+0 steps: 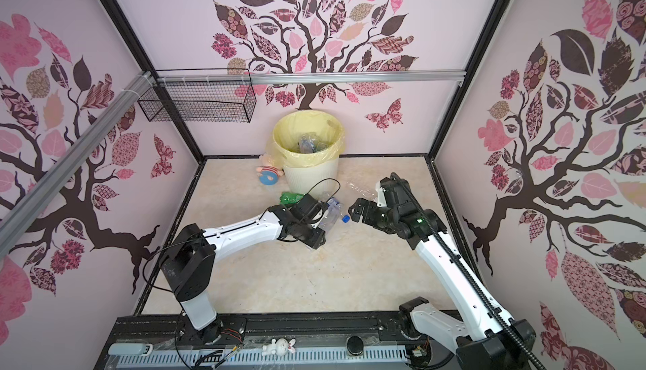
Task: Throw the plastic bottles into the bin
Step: 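Lift the Ganten bottle with left gripper toward the right gripper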
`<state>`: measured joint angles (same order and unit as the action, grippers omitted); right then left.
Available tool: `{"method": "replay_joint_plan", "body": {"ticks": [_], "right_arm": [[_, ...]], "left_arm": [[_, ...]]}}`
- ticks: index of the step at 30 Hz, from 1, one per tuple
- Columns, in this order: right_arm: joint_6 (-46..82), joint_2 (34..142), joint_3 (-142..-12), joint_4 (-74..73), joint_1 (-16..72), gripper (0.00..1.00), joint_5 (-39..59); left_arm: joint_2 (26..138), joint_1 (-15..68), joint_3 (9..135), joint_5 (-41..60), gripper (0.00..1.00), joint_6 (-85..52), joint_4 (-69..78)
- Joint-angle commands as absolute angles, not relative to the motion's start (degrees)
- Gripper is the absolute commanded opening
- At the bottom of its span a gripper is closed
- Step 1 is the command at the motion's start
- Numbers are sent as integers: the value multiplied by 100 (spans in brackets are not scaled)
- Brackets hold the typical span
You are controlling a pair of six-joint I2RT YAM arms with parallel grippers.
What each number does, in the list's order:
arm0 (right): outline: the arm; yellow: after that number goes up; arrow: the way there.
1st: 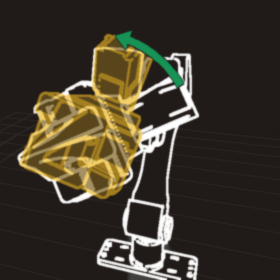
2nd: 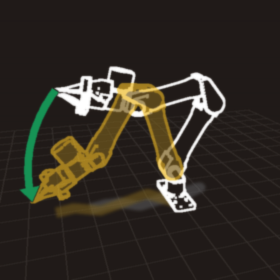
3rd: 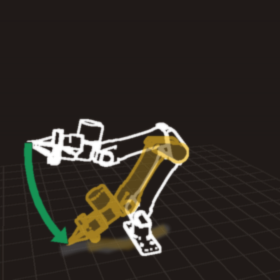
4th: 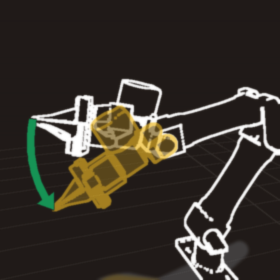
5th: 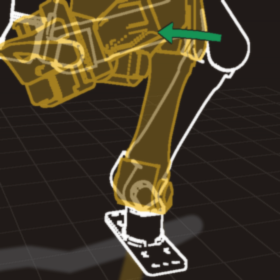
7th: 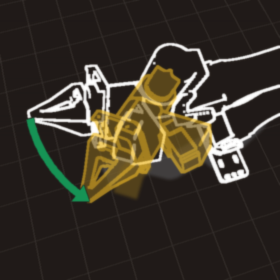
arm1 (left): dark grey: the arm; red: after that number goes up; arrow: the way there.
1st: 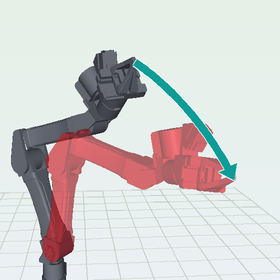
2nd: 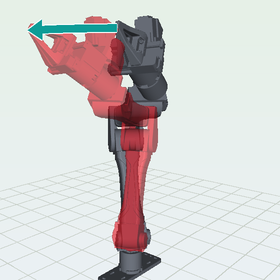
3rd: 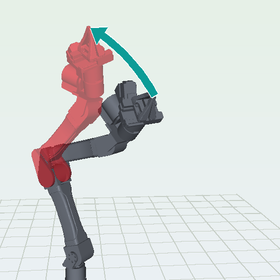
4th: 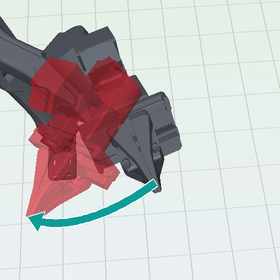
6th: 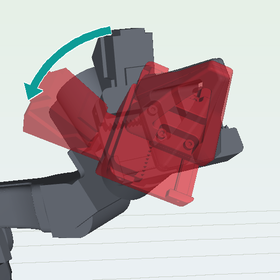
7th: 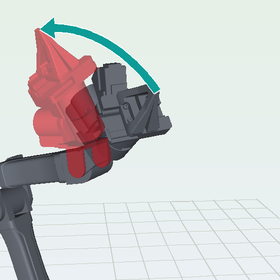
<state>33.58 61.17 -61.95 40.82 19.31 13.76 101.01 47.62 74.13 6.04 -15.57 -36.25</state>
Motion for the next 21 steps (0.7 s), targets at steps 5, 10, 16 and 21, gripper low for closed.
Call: {"method": "replay_joint_plan", "body": {"ticks": [5, 10, 16, 21], "right_arm": [[3610, 6337, -6600, 3895, 1893, 99, 1574], [3743, 6554, -7024, 3814, 1890, 100, 1827], [4009, 6848, -7508, 3706, 1891, 99, 2262], [3904, 7086, -7679, 3634, 1894, 98, 2438]], "left_arm": [[9456, 4772, 7799, 1360, 46, -2561, -3397], [9195, 4772, 8185, 1506, 46, -2962, -3461], [9027, 4772, 8616, 1833, 45, -3402, -3584], [8895, 4798, 8704, 1863, 45, -3621, -3645]]}}
